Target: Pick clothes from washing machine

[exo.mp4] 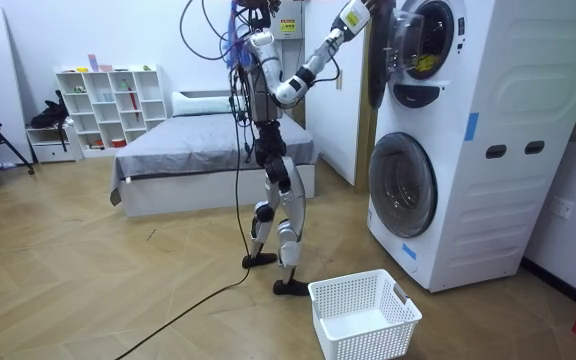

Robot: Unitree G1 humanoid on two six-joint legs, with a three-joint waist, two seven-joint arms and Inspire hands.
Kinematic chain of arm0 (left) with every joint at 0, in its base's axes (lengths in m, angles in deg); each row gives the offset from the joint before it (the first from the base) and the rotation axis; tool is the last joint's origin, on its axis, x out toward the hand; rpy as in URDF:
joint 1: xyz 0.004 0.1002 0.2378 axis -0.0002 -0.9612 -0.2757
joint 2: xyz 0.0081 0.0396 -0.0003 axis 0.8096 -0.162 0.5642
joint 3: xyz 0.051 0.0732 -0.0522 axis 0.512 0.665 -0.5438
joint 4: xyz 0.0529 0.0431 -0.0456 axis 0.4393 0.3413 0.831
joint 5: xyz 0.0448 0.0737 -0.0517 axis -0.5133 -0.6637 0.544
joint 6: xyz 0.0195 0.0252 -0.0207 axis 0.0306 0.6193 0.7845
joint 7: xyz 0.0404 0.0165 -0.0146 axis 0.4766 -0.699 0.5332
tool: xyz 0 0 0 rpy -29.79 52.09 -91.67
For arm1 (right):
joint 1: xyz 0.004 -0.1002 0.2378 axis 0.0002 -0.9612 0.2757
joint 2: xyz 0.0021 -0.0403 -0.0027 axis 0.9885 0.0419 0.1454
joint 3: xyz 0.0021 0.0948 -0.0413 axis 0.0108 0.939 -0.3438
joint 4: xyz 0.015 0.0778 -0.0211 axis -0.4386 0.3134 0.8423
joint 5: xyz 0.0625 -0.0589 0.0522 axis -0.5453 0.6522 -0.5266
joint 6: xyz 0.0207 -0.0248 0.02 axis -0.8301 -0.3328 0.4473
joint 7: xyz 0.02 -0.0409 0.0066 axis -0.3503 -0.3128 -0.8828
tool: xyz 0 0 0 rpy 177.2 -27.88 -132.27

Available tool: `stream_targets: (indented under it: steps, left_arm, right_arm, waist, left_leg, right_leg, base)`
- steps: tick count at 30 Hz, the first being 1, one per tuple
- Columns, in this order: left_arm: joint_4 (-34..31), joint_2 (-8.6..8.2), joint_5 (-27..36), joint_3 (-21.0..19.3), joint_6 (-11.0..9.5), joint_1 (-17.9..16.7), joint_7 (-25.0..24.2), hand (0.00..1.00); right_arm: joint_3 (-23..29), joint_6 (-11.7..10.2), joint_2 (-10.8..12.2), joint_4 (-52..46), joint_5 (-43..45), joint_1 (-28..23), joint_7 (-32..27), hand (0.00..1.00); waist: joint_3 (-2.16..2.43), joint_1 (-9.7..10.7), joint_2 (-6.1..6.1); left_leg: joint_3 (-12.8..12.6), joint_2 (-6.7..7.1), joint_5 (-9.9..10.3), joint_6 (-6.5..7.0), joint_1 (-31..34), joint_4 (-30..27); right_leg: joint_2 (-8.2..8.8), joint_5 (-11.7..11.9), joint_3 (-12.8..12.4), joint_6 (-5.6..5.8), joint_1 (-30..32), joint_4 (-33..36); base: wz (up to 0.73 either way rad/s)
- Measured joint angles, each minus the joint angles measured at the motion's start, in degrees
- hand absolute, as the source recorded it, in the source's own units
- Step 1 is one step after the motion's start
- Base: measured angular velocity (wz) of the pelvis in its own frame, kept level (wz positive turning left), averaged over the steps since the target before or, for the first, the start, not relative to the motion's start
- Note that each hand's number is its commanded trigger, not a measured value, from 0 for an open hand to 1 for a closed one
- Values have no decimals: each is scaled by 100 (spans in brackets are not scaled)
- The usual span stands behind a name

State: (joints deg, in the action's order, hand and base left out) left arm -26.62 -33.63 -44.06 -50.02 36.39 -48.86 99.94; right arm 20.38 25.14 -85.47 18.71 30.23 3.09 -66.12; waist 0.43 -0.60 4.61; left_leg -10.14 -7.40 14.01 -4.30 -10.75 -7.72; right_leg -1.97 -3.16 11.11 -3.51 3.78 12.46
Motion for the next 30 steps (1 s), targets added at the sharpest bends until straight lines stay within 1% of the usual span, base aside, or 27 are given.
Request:
stream_targets:
  steps: [1, 3, 4, 6, 7, 9, 10, 12, 14, 16, 18, 19, 21, 22, 23, 24, 25, 26, 27, 28, 30]
  left_arm:
    - [0, 0, 0, 3, 0, -5, 1, 0]
    - [16, 0, 1, 4, -2, -40, 1, 0]
    - [44, -1, 1, 7, -1, -36, 1, 0]
    - [86, 0, 0, 47, 2, -43, 1, 0]
    - [95, -1, 2, 61, 3, -44, 1, 0]
    - [135, -3, 3, 120, 9, -39, 17, 0]
    - [130, -4, 3, 135, 9, -39, 30, 0]
    - [124, -4, 11, 266, 12, -15, 37, 0]
    - [117, -25, 5, 324, 18, 65, 36, 0]
    - [109, -60, 6, 360, 22, 115, 25, 0]
    - [80, -79, 5, 449, 37, 185, -7, 0]
    - [80, -89, 3, 451, 38, 189, -14, 0]
    - [72, -100, 7, 454, 42, 207, -15, 0]
    - [71, -100, 6, 454, 43, 212, -15, 0]
    - [71, -105, 7, 457, 44, 217, -16, 0]
    - [71, -103, 16, 467, 43, 225, -17, 0]
    - [71, -97, 20, 500, 43, 233, -18, 0]
    - [71, -98, 21, 567, 43, 241, -18, 0]
    - [71, -104, 26, 569, 42, 266, -20, 0]
    - [72, -105, 55, 569, 41, 295, -19, 0]
    - [76, -120, 105, 569, 40, 333, -19, 0]
  right_arm:
    - [-32, -32, 48, 7, 0, -1, 1, 0]
    - [-193, -240, 219, 54, -124, -7, 30, 0]
    - [-208, -302, 246, 75, -179, -15, 67, 0]
    - [-292, -527, 345, 114, -457, -97, 192, 0]
    - [-322, -576, 386, 117, -529, -122, 229, 0]
    - [-505, -731, 542, 171, -869, -130, 373, 0]
    - [-582, -799, 584, 204, -992, -126, 412, 0]
    - [-914, -1004, 784, 327, -1558, -113, 639, 0]
    - [-1109, -1095, 875, 373, -1772, -113, 891, 0]
    - [-1370, -1115, 960, 490, -1893, -126, 1146, 0]
    - [-1724, -1120, 1007, 591, -2069, -128, 1429, 0]
    - [-1822, -1120, 1007, 605, -2074, -123, 1515, 0]
    - [-2194, -1105, 1008, 647, -2077, -111, 1845, 0]
    - [-2257, -1087, 1007, 670, -2077, -110, 1927, 0]
    - [-2452, -987, 998, 730, -2075, -111, 2084, 0]
    - [-2620, -802, 979, 813, -2075, -112, 2204, 0]
    - [-2726, -738, 977, 854, -2096, -115, 2239, 0]
    - [-2903, -586, 1001, 897, -2098, -105, 2268, 0]
    - [-3022, -489, 1001, 983, -2106, -105, 2317, 0]
    - [-3122, -324, 977, 1109, -2081, -103, 2329, 0]
    - [-3164, -159, 949, 1259, -2044, -103, 2379, 0]
  waist:
    - [0, -7, -2]
    - [0, -29, -11]
    - [0, -42, -11]
    - [1, -112, -18]
    - [0, -121, -21]
    - [-8, -148, -42]
    - [-8, -159, -46]
    - [-13, -214, -80]
    - [-21, -304, -101]
    - [-22, -358, -115]
    - [-21, -477, -114]
    - [-21, -491, -112]
    - [-12, -632, -96]
    - [-11, -661, -90]
    - [-8, -737, -86]
    - [-7, -784, -78]
    - [-7, -793, -76]
    - [-7, -834, -76]
    - [-8, -935, -75]
    - [-11, -1000, -69]
    - [-12, -1064, -69]
  left_leg:
    - [0, 0, -2, -2, 0, 0]
    - [-4, 0, -7, -9, -4, -6]
    - [-4, 0, -8, -11, -4, -9]
    - [-4, -1, -13, -19, -4, -17]
    - [-4, -2, -14, -21, -4, -18]
    - [-3, -1, -25, -25, -3, -17]
    - [-3, 0, -27, -27, -3, -17]
    - [-3, 1, -28, -51, 3, -17]
    - [5, -1, -35, -43, 8, -13]
    - [50, 1, -54, -33, 22, -5]
    - [142, 11, -75, -22, 54, -9]
    - [163, 12, -81, -22, 63, -9]
    - [247, 12, -92, -18, 112, -26]
    - [271, 12, -98, -16, 129, -31]
    - [291, 13, -110, 1, 146, -40]
    - [338, 17, -114, -5, 179, -58]
    - [386, 25, -125, -25, 207, -74]
    - [436, 36, -131, -36, 234, -91]
    - [475, 43, -125, -35, 235, -91]
    - [516, 47, -121, -33, 243, -90]
    - [552, 57, -119, -28, 260, -90]
  right_leg:
    - [0, 1, -2, -2, 0, 0]
    - [0, 13, 6, -21, 0, 1]
    - [0, 14, 6, -22, 0, 2]
    - [1, 15, 9, -23, 0, 9]
    - [2, 15, 9, -23, 0, 9]
    - [9, 9, 21, -14, 2, 17]
    - [9, 8, 21, -10, 6, 17]
    - [9, 11, 33, -7, 24, 18]
    - [18, 19, 47, -20, 27, 18]
    - [67, 18, 72, -27, 27, 25]
    - [78, 10, 82, -33, 34, 15]
    - [81, 0, 83, -33, 34, 13]
    - [95, -20, 138, -34, 35, 15]
    - [98, -21, 157, -34, 35, 19]
    - [97, -21, 172, -35, 34, 23]
    - [85, -18, 212, -38, 33, 21]
    - [89, -18, 238, -38, 33, 18]
    - [103, -18, 273, -36, 31, 15]
    - [106, -19, 307, -34, 24, 13]
    - [114, -19, 321, -35, 13, 12]
    - [127, -17, 340, -41, 12, 12]
  base:
    - [0]
    - [-2]
    - [0]
    - [0]
    - [0]
    - [0]
    - [-5]
    - [-7]
    - [3]
    - [10]
    - [15]
    - [20]
    - [20]
    - [15]
    - [15]
    - [16]
    - [22]
    - [17]
    - [17]
    - [12]
    - [12]
